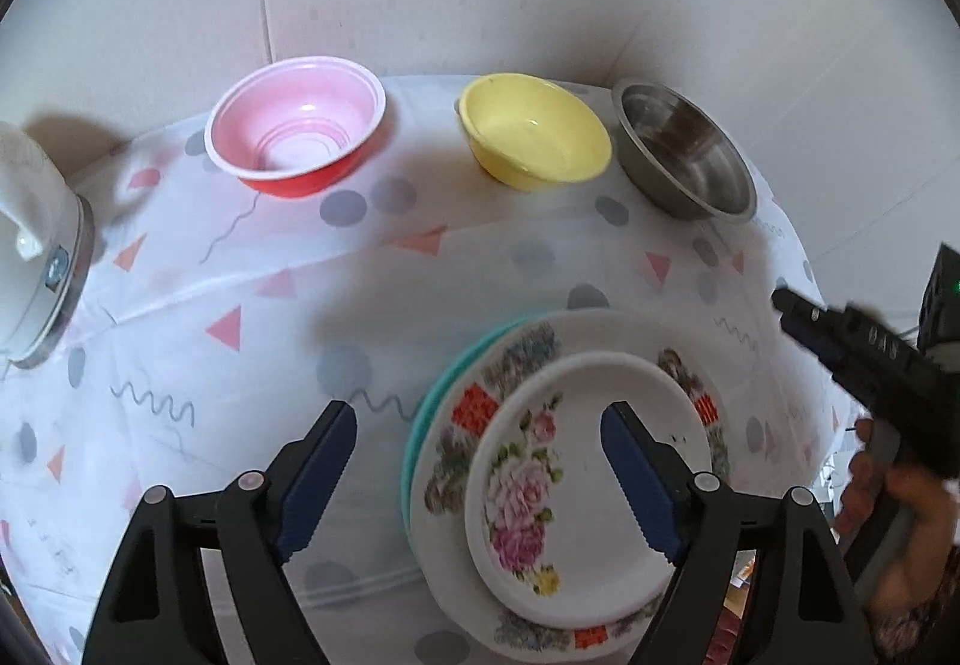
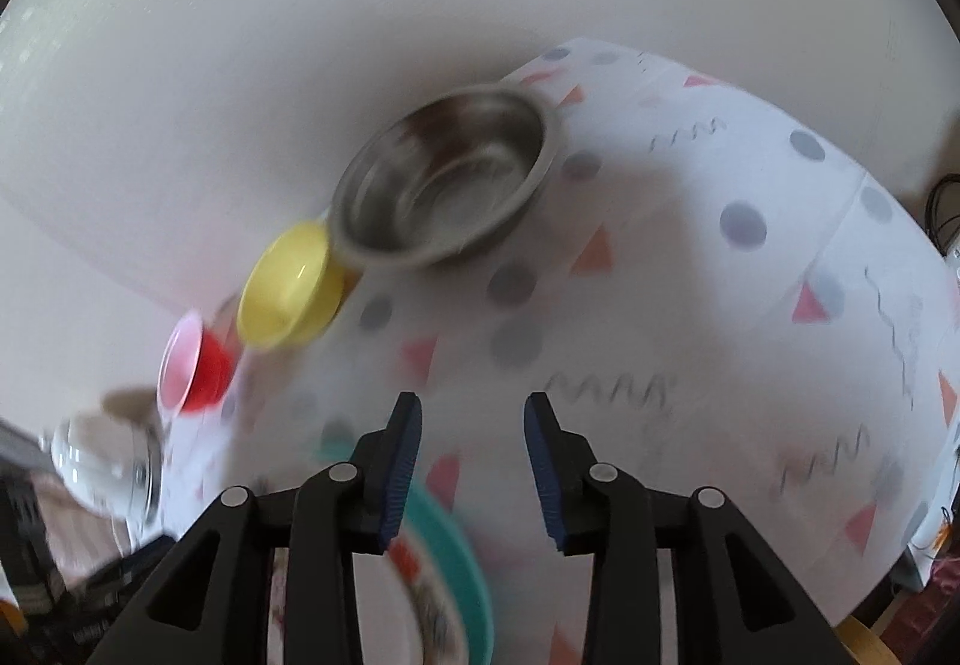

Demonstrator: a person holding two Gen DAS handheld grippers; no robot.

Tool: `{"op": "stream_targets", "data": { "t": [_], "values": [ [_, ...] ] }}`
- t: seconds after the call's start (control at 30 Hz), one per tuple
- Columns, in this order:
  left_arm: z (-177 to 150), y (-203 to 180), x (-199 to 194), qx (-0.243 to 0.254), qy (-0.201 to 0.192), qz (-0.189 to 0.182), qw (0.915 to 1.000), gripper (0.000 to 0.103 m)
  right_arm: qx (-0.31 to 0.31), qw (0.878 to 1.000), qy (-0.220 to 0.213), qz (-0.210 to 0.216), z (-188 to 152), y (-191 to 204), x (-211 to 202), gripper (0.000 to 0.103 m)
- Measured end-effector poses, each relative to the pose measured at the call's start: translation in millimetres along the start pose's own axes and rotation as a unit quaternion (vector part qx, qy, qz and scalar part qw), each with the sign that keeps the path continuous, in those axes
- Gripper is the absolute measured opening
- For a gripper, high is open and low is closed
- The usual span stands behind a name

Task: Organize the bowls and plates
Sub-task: 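Move both grippers toward the stainless steel bowl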

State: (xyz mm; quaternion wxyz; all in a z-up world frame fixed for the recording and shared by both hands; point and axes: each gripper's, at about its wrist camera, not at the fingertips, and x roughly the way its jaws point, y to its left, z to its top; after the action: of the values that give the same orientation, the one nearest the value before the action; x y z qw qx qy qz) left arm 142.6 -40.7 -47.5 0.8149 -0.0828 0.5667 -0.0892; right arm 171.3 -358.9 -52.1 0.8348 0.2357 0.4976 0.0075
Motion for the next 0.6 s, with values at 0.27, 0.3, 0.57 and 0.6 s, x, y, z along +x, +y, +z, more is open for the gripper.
{"op": "stream_targets", "data": {
  "t": [0.27, 0.3, 0.57, 0.6],
  "values": [
    [19, -7, 5, 0.001, 0.002, 0.002, 1.0000, 0.084, 0.078, 0.997, -0.007, 0.011, 58, -24, 31, 0.039],
    [22, -9, 5, 0.001, 0.002, 0.002, 1.0000, 0.084, 0.082, 0.997, -0.006, 0.010, 63, -25, 35, 0.039],
    [38, -28, 16, 0.000, 0.011, 0.002, 0.9999, 0.084, 0.096, 0.995, 0.017, -0.001, 94, -33, 72, 0.039],
    [39, -30, 18, 0.002, 0.012, 0.004, 0.9999, 0.084, 0.097, 0.995, 0.020, 0.000, 97, -35, 76, 0.039]
  ]
}}
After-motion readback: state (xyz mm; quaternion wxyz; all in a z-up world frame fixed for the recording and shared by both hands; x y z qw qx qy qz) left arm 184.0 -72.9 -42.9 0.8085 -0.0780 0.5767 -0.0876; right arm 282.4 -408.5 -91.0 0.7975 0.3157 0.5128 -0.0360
